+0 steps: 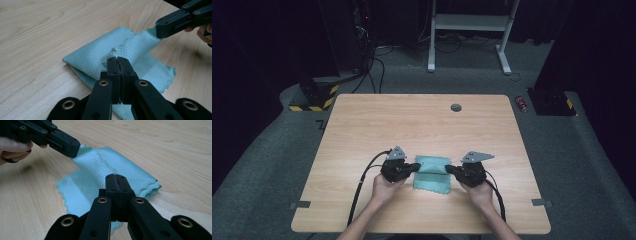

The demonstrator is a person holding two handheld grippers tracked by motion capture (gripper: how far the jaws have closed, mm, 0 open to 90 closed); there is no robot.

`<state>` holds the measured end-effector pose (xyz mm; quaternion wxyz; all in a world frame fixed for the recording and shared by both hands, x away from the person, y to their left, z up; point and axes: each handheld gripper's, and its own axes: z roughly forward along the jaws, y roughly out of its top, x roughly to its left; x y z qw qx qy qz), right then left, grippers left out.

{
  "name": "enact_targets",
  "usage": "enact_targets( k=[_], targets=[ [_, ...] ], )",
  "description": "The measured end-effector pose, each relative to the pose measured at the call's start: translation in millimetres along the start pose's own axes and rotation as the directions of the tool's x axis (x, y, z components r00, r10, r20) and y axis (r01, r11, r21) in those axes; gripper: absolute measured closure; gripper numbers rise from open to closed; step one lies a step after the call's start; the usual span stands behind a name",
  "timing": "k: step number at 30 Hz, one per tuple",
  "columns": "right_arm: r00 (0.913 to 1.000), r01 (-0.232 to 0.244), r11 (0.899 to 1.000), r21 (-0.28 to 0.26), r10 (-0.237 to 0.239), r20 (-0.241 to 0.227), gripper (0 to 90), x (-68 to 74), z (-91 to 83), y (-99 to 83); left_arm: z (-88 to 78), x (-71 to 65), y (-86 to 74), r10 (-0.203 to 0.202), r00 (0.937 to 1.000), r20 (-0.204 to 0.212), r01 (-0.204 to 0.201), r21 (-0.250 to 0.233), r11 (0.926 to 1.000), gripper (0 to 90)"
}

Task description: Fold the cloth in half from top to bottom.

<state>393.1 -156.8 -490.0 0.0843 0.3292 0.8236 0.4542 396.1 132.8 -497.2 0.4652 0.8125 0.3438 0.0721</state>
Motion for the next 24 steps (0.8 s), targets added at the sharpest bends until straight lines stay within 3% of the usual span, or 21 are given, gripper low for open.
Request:
enact_targets(
  k=[9, 24],
  targets=[
    [0.9999, 0.012, 1.0, 0.027, -0.012, -0.006, 90.0, 6.9, 0.5, -8.6, 1.1, -2.4, -7.9, -0.012, 0.9998, 0.014, 0.012, 0.013, 0.9998, 88.2],
    [0.9997, 0.02, 0.998, 0.056, -0.019, -0.015, 89.6, 12.8, 4.1, -22.5, 3.5, -8.1, -17.5, 0.016, 0.9999, 0.0, -0.016, 0.061, 0.998, 87.0]
  ],
)
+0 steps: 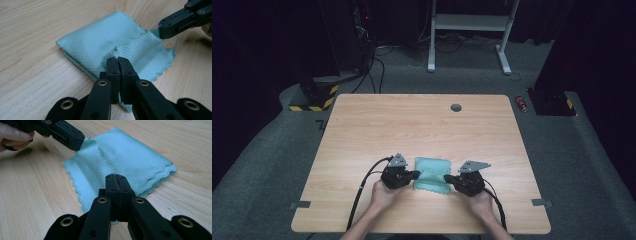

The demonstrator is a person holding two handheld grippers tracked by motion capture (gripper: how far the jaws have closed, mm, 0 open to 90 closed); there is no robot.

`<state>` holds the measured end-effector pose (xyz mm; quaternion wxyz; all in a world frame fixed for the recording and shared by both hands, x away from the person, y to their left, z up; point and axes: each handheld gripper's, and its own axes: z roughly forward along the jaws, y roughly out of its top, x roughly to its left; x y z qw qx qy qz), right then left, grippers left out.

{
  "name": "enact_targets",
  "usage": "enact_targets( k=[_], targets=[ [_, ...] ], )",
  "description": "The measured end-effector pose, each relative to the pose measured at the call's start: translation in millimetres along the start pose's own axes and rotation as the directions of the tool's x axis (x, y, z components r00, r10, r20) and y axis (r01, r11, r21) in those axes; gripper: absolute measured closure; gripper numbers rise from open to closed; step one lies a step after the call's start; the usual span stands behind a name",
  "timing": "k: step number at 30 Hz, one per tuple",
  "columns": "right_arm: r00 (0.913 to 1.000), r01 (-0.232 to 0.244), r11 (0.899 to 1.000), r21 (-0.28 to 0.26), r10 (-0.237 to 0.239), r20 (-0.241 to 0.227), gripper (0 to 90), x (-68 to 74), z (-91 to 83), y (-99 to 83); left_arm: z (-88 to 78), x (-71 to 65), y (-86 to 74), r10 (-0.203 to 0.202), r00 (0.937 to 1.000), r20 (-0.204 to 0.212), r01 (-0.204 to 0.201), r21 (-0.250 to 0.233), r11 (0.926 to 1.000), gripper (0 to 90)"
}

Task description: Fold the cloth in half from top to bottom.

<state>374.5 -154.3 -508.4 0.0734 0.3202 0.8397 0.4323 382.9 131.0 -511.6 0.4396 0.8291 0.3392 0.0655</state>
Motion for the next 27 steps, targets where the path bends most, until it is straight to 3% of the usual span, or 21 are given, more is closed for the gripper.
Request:
enact_targets(
  k=[6, 10, 15, 19, 22, 27],
  targets=[
    [0.9999, -0.013, 1.0, 0.025, 0.013, -0.006, 88.6, -0.2, 2.3, -4.5, 1.8, 0.3, -4.4, 0.0, 1.0, -0.001, 0.0, 0.022, 0.9998, 85.4],
    [0.9996, -0.018, 0.999, 0.036, 0.019, -0.019, 82.0, -0.6, 1.0, -5.9, -0.2, -1.8, -7.4, -0.005, 1.0, 0.005, 0.005, 0.027, 0.9996, 83.8],
    [0.9993, -0.029, 1.0, 0.004, 0.029, -0.025, 78.5, -0.1, -9.1, -4.9, -7.7, -5.3, -12.9, -0.005, 0.9999, 0.013, 0.005, 0.039, 0.9992, 80.4],
    [0.9987, -0.039, 0.999, -0.024, 0.038, -0.034, 77.9, -1.0, -14.7, -2.3, -16.2, -7.6, -16.1, -0.012, 0.9995, 0.028, 0.011, 0.024, 0.9996, 75.0],
    [0.9986, -0.043, 0.998, -0.038, 0.041, -0.034, 77.9, -0.8, -16.0, -0.6, -26.3, -7.2, -16.1, -0.034, 0.9984, 0.046, 0.035, -0.013, 0.9993, 70.1],
    [0.999, -0.043, 0.999, -0.018, 0.043, -0.01, 77.9, 0.6, -7.9, 2.8, -29.2, -5.0, -3.8, -0.043, 0.999, -0.014, 0.043, -0.037, 0.9984, 62.2]
  ],
)
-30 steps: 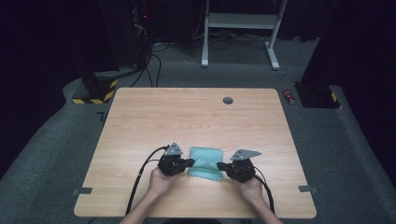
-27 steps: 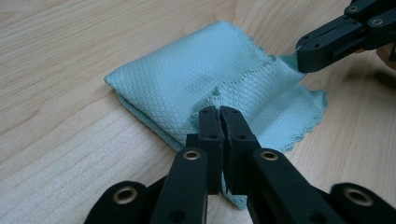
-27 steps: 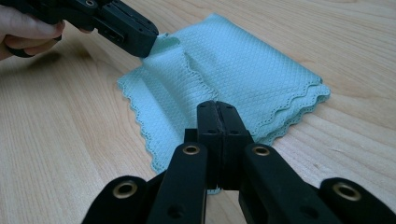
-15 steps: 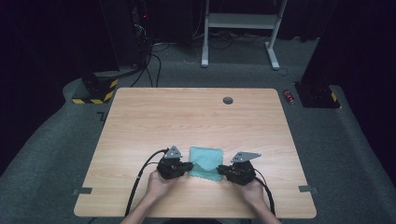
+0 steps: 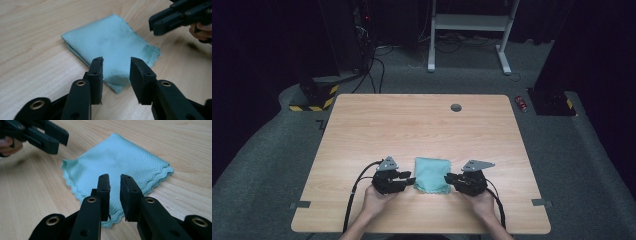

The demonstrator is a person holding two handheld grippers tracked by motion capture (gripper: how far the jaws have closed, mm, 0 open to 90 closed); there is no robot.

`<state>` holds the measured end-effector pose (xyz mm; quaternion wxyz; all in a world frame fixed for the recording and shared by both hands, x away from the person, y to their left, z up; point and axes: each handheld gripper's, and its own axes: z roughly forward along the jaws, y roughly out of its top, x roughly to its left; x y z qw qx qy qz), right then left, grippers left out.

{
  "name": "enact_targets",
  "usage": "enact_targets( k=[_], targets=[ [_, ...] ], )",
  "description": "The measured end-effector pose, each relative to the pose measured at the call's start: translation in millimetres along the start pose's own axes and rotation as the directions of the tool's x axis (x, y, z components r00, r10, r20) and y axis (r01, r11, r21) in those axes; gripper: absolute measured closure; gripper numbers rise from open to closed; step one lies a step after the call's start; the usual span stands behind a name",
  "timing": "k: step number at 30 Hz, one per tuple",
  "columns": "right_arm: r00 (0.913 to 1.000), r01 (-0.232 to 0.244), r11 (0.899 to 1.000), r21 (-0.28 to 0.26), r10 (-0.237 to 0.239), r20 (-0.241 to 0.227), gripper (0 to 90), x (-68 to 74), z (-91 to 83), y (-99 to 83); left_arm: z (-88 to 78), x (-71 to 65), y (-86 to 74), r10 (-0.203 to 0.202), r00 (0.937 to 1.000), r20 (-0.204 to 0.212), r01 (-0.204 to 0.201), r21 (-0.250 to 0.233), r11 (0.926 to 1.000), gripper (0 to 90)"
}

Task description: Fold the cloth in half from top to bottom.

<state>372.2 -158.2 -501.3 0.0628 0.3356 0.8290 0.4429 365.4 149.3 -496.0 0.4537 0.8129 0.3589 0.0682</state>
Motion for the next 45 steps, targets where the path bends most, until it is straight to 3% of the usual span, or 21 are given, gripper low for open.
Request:
enact_targets(
  k=[5, 10, 15, 19, 26, 33, 36, 41, 45],
  targets=[
    [0.9996, 0.01, 0.999, 0.036, -0.011, 0.027, 76.1, 3.2, 12.9, 0.5, 17.9, -3.2, 10.0, 0.02, 0.9977, -0.065, -0.018, 0.031, 0.9994, 58.8],
    [0.9987, 0.019, 0.998, 0.067, -0.022, 0.045, 73.1, 5.9, 18.2, -1.9, 33.3, -8.1, 6.8, 0.046, 0.9959, -0.078, -0.039, 0.094, 0.9948, 56.0],
    [0.9973, 0.042, 0.995, 0.088, -0.047, 0.056, 67.9, 9.3, 16.9, -9.3, 30.4, -10.6, -4.4, 0.053, 0.9953, -0.081, -0.043, 0.122, 0.9916, 53.3],
    [0.9945, 0.07, 0.994, 0.083, -0.076, 0.071, 63.2, 13.1, 16.1, -15.8, 26.4, -13.1, -12.1, 0.084, 0.9905, -0.109, -0.07, 0.13, 0.9891, 51.3],
    [0.983, 0.132, 0.986, 0.102, -0.144, 0.114, 58.1, 18.5, 14.4, -18.6, 20.7, -16.9, -17.9, 0.102, 0.9881, -0.115, -0.087, 0.132, 0.9874, 49.0],
    [0.9847, 0.12, 0.989, 0.086, -0.13, 0.116, 56.8, 16.4, 8.5, -18.8, 12.9, -14.7, -22.4, 0.074, 0.9915, -0.106, -0.062, 0.117, 0.9913, 46.9],
    [0.9861, 0.112, 0.991, 0.072, -0.12, 0.115, 56.5, 12.4, 4.9, -17.9, 6.3, -12.0, -22.4, 0.049, 0.9935, -0.103, -0.04, 0.087, 0.9954, 45.7],
    [0.9919, 0.059, 0.998, 0.024, -0.061, 0.111, 56.6, 2.9, -5.0, -15.9, -4.8, -4.8, -22.3, 0.017, 0.993, -0.117, -0.012, 0.044, 0.999, 45.1],
    [0.9912, 0.038, 0.999, -0.002, -0.037, 0.127, 56.8, -3.4, -13.2, -14.6, -13.3, 2.1, -23.1, -0.012, 0.9904, -0.138, 0.015, 0.019, 0.9997, 44.5]
  ],
)
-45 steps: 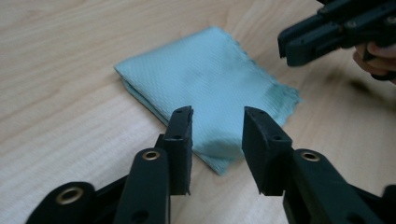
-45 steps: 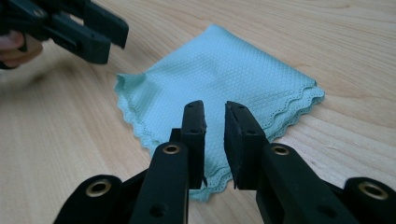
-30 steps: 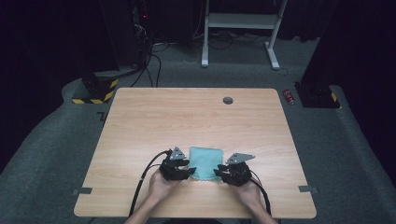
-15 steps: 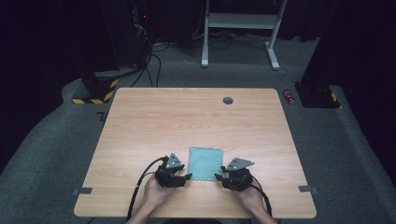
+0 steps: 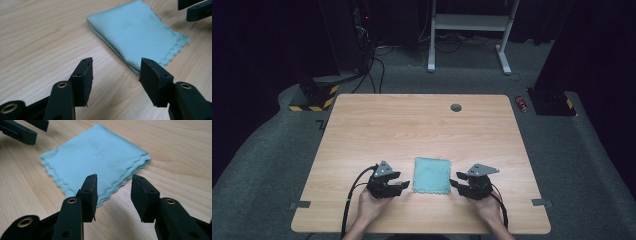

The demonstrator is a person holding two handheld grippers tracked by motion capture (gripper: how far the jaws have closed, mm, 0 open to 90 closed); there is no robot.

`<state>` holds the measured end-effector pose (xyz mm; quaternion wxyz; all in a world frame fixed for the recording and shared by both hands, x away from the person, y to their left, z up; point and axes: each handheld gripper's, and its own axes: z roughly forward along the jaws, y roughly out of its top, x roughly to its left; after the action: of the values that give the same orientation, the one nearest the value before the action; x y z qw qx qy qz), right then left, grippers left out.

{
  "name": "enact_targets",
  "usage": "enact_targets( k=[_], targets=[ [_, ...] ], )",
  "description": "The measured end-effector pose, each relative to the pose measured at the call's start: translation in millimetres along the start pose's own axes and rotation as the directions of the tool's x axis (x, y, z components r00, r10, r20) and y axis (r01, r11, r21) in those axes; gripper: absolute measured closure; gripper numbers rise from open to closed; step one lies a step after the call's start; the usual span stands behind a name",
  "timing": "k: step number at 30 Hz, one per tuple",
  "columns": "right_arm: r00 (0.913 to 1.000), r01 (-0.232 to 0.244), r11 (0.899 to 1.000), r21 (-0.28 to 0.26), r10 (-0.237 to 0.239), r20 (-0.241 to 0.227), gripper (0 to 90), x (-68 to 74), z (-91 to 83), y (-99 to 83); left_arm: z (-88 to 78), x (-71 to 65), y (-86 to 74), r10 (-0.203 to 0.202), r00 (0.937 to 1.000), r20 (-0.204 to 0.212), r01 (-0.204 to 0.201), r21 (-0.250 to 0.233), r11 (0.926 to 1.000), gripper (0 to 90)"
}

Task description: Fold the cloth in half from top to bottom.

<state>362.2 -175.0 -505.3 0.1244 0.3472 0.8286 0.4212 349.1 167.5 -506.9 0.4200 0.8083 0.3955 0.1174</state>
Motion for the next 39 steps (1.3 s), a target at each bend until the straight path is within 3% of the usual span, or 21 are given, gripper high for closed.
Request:
enact_targets(
  k=[9, 18, 29, 34, 39],
  targets=[
    [0.9973, -0.059, 0.997, -0.05, 0.061, 0.042, 57.8, -15.8, -12.3, -0.2, -15.0, 18.8, -5.1, -0.072, 0.996, -0.053, 0.069, -0.052, 0.9963, 43.8],
    [0.99, -0.098, 0.993, -0.066, 0.104, 0.095, 58.0, -31.0, -21.8, -7.0, -23.5, 36.9, -18.9, -0.159, 0.9799, -0.12, 0.15, -0.082, 0.9852, 43.1],
    [0.975, -0.127, 0.991, -0.038, 0.132, 0.179, 58.2, -46.1, -26.1, -21.9, -23.6, 46.6, -32.6, -0.168, 0.9623, -0.214, 0.16, -0.057, 0.9855, 42.0],
    [0.9656, -0.135, 0.991, -0.009, 0.133, 0.223, 58.1, -51.7, -28.1, -28.4, -24.1, 51.0, -36.6, -0.175, 0.9577, -0.229, 0.167, -0.053, 0.9846, 40.0],
    [0.9578, -0.137, 0.991, 0.011, 0.13, 0.257, 57.5, -56.1, -27.3, -34.2, -23.8, 50.6, -36.4, -0.152, 0.9514, -0.268, 0.146, -0.042, 0.9884, 38.9]
  ],
)
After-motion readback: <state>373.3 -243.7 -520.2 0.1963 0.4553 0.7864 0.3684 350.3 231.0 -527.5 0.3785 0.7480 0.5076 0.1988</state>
